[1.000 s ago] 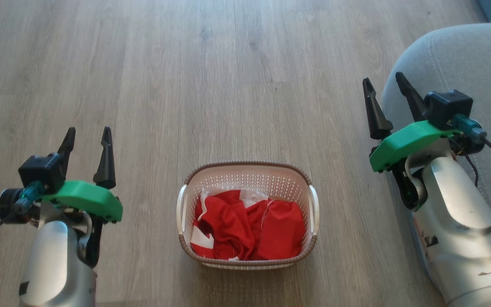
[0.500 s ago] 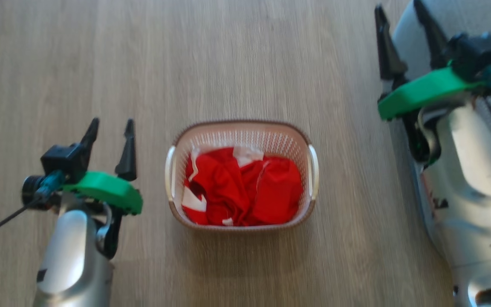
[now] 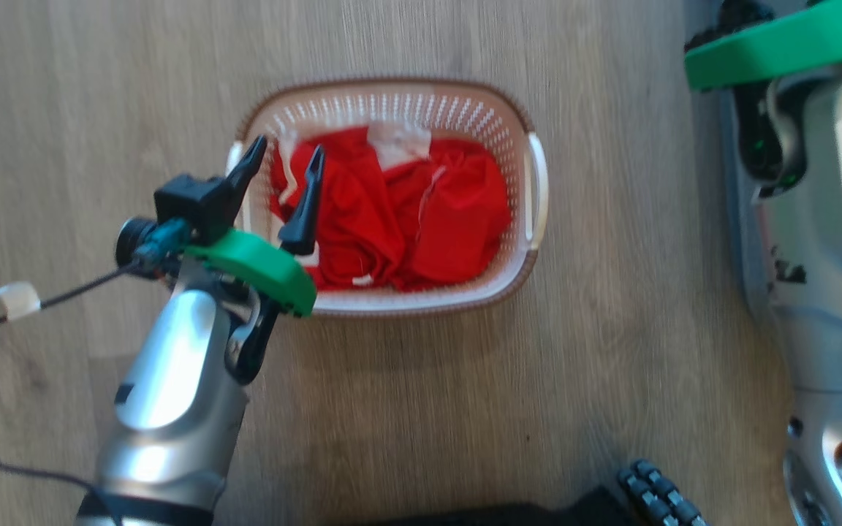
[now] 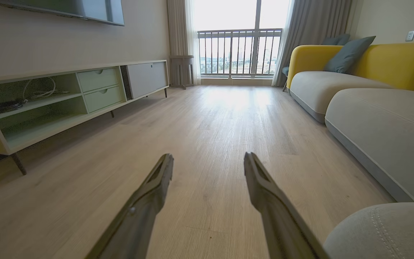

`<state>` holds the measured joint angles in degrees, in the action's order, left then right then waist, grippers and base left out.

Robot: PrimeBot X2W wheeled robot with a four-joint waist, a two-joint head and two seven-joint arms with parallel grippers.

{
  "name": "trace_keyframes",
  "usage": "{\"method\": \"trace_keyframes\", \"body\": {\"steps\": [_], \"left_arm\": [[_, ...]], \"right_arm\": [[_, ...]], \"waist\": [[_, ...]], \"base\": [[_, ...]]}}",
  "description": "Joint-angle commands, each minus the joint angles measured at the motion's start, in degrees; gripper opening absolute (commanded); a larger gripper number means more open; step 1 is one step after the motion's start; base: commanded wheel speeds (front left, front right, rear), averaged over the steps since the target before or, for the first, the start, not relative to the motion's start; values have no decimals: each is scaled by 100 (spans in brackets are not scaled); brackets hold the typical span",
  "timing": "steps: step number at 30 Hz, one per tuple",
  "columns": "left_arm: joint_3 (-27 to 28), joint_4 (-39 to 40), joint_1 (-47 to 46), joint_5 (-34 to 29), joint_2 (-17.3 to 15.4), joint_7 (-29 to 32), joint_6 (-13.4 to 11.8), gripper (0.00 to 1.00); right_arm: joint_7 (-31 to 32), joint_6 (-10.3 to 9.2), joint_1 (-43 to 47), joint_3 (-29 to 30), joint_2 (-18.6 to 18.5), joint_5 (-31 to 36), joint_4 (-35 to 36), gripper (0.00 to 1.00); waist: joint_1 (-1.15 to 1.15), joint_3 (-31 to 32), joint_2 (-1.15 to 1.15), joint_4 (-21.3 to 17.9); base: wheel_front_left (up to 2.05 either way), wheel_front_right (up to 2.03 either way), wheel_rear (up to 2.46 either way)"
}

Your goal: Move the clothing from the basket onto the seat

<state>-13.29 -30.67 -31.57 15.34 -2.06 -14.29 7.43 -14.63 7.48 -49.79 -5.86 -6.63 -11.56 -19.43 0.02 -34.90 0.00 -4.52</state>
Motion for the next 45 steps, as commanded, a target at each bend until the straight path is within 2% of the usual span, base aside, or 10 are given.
{"method": "trace_keyframes", "body": {"steps": [1, 5, 12, 20, 29, 45], "left_arm": [[-52, 64, -154, 150, -86, -71, 6, 100], [-420, -77, -340, 300, -84, -71, 6, 100], [-1475, -352, -834, 800, -83, -71, 6, 100], [-2400, -681, -1505, 1223, -127, -71, 6, 100], [-2525, -1452, -2105, 1096, -237, -71, 6, 100], [-3018, -3313, -2775, 1274, -124, -43, 6, 100]], "right_arm": [[-37, 1, -188, -15, 53, 77, 297, 100], [-37, 1, -360, -10, 66, 128, 409, 100], [-37, 1, -626, 23, 107, 173, 659, 100], [-37, 1, -723, 123, 151, 194, 850, 100], [-37, 1, -560, 160, 297, 126, 972, 100], [-37, 1, -141, 206, 373, -177, 1046, 100]], "waist": [[-2, -646, 0, -88], [-2, -949, 0, -143], [-2, -1525, 0, -278], [-2, -2041, 0, -511], [-2, -2290, 0, -872], [-2, -2391, 0, -1222]], "base": [[0, 0, 0], [0, 0, 0], [0, 0, 0], [0, 0, 0], [0, 0, 0], [0, 0, 0]]}}
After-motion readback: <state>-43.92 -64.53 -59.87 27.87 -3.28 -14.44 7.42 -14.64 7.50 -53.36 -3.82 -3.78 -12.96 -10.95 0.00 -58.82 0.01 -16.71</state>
